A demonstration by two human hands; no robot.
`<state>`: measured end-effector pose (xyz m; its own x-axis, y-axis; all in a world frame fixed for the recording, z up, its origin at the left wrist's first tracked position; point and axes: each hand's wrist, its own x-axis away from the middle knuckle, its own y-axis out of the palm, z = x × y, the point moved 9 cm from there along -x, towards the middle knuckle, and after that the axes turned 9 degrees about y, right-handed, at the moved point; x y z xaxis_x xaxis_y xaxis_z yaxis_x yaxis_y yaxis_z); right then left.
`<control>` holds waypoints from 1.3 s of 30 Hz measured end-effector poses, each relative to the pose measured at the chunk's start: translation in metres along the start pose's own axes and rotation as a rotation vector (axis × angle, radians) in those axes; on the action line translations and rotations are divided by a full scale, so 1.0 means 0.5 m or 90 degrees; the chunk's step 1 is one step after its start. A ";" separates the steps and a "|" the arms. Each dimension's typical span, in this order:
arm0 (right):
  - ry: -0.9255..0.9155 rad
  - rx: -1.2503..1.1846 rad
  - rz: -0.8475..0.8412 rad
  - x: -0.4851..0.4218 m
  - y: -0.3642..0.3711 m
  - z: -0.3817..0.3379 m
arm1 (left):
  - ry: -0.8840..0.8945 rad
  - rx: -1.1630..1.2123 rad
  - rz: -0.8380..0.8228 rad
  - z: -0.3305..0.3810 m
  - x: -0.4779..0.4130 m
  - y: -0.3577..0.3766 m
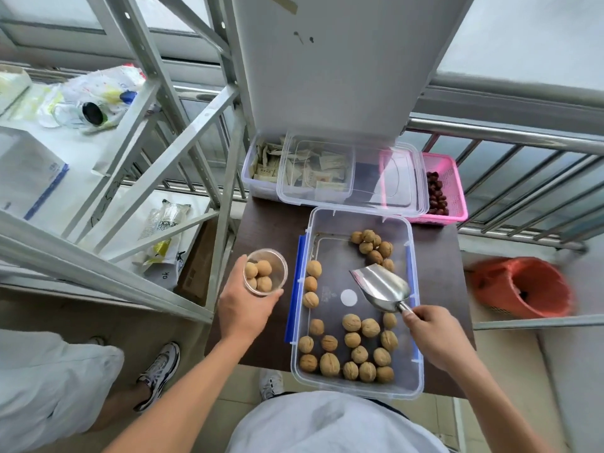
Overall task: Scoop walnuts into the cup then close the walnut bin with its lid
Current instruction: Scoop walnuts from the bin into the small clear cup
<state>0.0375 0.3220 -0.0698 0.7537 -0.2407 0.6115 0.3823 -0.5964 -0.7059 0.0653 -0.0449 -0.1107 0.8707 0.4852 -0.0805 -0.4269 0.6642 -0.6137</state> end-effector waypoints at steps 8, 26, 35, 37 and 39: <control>0.054 0.018 -0.052 -0.029 0.051 0.043 | 0.023 0.014 -0.049 0.002 0.036 0.022; 0.050 -0.154 -0.049 -0.138 0.133 -0.044 | 0.010 0.023 -0.085 0.011 0.039 0.032; 0.031 -0.089 -0.055 -0.123 0.118 -0.030 | -0.024 0.015 -0.081 -0.022 0.033 0.029; 0.021 -0.057 -0.083 -0.108 0.102 -0.025 | -0.027 0.012 -0.082 -0.026 0.031 0.031; 0.004 0.013 -0.113 -0.087 0.088 -0.023 | -0.028 0.013 -0.084 -0.025 0.029 0.033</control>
<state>0.0158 0.2974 -0.1234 0.6701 -0.1383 0.7292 0.5196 -0.6142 -0.5940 0.0739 -0.0341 -0.1316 0.9083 0.4168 0.0344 -0.3147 0.7353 -0.6003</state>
